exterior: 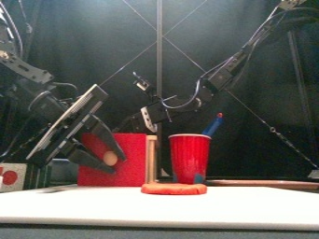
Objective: Get the cutter from the drawer then cut the dough then place the extra dough in the bowl
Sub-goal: Place the cutter on the board
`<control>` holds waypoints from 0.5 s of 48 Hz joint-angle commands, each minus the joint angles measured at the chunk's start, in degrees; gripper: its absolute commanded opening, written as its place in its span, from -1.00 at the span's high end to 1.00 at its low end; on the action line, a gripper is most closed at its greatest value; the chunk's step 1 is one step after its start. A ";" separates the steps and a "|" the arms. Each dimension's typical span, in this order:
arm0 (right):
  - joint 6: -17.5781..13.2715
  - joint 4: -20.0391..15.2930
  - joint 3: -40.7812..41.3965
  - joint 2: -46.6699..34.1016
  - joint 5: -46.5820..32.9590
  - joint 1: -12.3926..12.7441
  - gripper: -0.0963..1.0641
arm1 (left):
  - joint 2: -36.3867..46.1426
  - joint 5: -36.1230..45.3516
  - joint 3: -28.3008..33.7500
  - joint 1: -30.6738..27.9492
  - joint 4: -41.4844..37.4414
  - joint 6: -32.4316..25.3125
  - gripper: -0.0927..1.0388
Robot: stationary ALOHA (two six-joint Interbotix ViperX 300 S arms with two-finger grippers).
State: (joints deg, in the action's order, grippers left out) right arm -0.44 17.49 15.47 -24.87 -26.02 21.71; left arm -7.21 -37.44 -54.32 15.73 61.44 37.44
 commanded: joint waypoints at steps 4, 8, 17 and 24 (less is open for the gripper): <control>0.18 0.09 0.18 0.09 0.35 1.05 0.81 | 0.18 -0.18 0.53 -0.26 0.09 -0.09 -0.48; 0.18 0.09 0.18 0.18 0.35 1.05 0.81 | 0.18 -0.18 0.53 -0.18 0.00 -0.09 -0.59; 0.18 0.09 0.18 0.09 0.35 0.88 0.81 | 0.79 -0.26 0.62 -0.18 0.00 0.00 -0.72; 0.18 0.09 0.00 0.09 0.35 0.79 0.81 | 2.72 0.35 0.35 0.44 -0.26 -0.09 -0.72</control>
State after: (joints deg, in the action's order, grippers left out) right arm -0.44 17.49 15.47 -24.87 -26.02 21.62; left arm -6.68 -37.35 -54.49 15.64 61.44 37.53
